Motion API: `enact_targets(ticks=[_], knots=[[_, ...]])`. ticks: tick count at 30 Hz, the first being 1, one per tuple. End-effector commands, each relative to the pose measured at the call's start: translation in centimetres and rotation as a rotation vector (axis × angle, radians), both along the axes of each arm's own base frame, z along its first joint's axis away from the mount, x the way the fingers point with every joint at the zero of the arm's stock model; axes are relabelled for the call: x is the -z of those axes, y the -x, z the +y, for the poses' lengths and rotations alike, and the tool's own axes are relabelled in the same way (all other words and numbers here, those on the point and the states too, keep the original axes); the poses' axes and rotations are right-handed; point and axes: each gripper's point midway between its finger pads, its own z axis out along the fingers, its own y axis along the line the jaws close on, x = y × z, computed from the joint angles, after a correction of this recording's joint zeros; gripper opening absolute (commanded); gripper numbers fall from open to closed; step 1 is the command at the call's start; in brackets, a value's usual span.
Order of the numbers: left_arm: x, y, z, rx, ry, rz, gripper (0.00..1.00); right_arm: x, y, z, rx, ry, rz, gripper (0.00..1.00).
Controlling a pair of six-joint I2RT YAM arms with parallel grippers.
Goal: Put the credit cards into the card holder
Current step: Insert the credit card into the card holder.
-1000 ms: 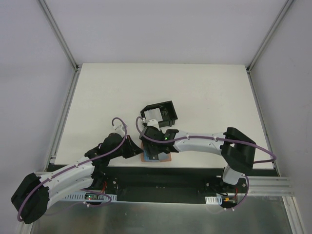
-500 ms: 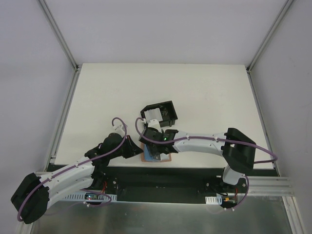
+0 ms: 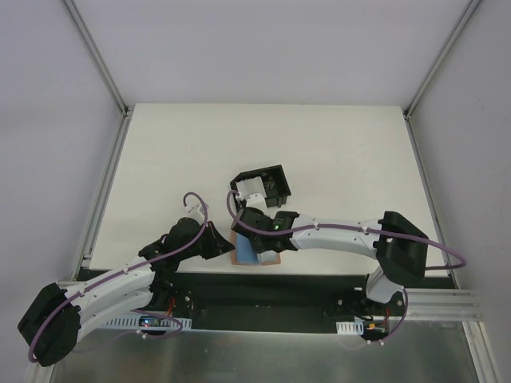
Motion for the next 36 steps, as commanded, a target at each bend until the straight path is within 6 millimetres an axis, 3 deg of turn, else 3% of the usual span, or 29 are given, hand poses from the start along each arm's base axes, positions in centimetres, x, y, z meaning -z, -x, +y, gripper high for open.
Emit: enact_targets(ticks=[1, 8, 15, 17, 20, 25, 29, 33, 36], knots=[[-0.8, -0.3, -0.3, 0.008, 0.012, -0.037, 0.00, -0.7, 0.1, -1.5, 0.026, -0.001, -0.011, 0.23], [-0.3, -0.3, -0.1, 0.001, -0.002, -0.027, 0.00, -0.7, -0.1, -2.9, 0.068, -0.053, -0.013, 0.23], [0.2, -0.3, 0.1, -0.009, -0.013, -0.017, 0.00, 0.8, -0.4, -5.0, 0.125, -0.083, 0.019, 0.28], [0.1, -0.3, 0.1, -0.012, -0.011, -0.017, 0.00, 0.3, -0.6, -5.1, 0.126, -0.099, 0.016, 0.31], [0.2, -0.4, 0.0, -0.011, -0.016, -0.014, 0.00, -2.1, -1.5, -4.6, 0.113, -0.157, -0.021, 0.36], [-0.1, -0.9, 0.1, -0.030, -0.019, -0.021, 0.00, -7.0, -4.6, -4.1, 0.094, -0.258, -0.091, 0.45], [-0.5, -1.4, 0.1, -0.059, -0.018, -0.029, 0.00, -9.1, -7.6, -3.6, 0.086, -0.324, -0.082, 0.54], [-0.7, -2.0, 0.3, -0.089, -0.020, -0.038, 0.00, -9.3, -11.3, -2.8, 0.086, -0.354, -0.058, 0.64], [-0.8, -2.2, 0.3, -0.098, -0.020, -0.042, 0.00, -8.3, -13.5, -2.0, 0.085, -0.353, -0.022, 0.70]])
